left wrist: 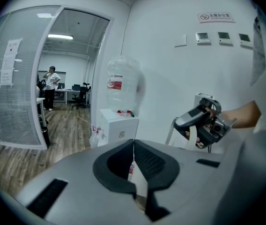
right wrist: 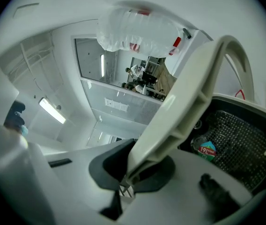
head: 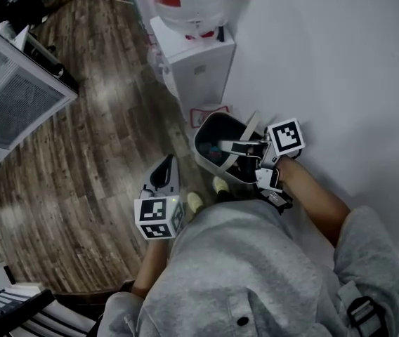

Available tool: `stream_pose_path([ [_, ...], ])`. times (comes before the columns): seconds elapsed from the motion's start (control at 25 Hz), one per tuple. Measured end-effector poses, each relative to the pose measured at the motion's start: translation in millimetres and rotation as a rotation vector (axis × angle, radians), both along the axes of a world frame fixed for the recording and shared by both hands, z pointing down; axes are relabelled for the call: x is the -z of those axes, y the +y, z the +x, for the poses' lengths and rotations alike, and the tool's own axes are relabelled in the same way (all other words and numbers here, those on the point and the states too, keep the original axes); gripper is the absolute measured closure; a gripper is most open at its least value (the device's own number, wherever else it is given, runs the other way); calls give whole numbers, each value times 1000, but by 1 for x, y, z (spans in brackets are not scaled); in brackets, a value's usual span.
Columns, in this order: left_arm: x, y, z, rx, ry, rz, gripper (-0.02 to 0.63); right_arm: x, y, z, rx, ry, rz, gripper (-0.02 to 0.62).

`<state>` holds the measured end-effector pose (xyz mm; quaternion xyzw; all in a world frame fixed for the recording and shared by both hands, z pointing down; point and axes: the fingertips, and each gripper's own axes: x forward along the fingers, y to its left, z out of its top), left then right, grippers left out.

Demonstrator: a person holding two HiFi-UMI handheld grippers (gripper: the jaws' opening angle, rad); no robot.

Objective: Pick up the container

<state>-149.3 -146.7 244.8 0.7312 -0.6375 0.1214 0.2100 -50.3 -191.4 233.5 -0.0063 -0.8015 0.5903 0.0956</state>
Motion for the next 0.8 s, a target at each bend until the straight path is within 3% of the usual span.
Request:
stream_pose_path([
  [0.8,17,-3,11,-58,-11,6,591,0,0,12,-36,34,22,569],
])
